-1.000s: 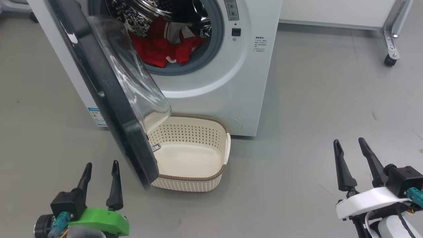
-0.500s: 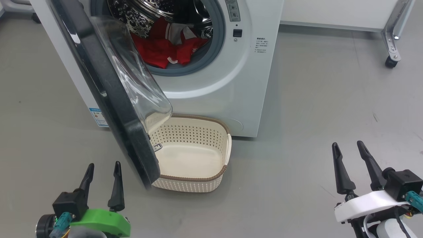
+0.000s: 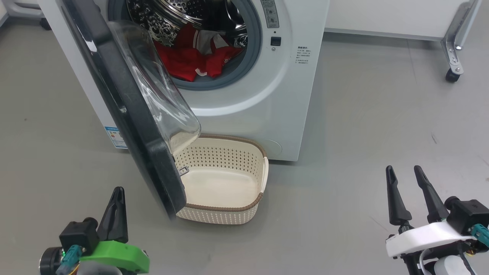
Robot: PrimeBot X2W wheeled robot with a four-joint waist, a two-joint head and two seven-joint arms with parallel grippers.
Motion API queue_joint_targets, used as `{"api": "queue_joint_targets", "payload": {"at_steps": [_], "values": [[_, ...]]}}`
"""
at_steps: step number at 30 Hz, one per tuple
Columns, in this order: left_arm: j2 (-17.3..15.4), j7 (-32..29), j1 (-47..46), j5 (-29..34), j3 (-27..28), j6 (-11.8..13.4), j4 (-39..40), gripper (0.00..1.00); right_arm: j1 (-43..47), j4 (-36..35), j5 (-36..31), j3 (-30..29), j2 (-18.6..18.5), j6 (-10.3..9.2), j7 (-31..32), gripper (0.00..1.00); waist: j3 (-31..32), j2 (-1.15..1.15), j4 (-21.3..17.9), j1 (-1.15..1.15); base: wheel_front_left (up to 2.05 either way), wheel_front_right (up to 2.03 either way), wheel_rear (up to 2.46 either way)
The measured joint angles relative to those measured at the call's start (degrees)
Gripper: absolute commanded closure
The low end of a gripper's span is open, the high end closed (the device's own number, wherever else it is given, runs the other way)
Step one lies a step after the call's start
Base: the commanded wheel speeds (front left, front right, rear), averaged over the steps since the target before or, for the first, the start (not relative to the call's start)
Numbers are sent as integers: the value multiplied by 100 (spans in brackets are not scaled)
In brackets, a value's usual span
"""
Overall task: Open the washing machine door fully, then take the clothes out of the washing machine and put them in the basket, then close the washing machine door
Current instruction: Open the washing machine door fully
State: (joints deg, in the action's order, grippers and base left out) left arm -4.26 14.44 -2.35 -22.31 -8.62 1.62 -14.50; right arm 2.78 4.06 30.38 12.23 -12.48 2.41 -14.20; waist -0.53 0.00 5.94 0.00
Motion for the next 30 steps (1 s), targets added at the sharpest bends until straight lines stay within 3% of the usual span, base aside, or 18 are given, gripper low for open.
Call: {"api": "queue_joint_targets", "payload": {"at_steps": [11, 30], "values": [[-8, 0, -104, 27, 152, -90, 290, 100, 13, 40, -137, -30, 2, 104, 0, 0, -34, 0, 20, 0, 0, 0, 0], [-160, 29, -1398, 359, 271, -122, 1605, 100, 13, 197, -259, -70, 177, 223, 0, 0, 6, 0, 16, 0, 0, 0, 0]]}}
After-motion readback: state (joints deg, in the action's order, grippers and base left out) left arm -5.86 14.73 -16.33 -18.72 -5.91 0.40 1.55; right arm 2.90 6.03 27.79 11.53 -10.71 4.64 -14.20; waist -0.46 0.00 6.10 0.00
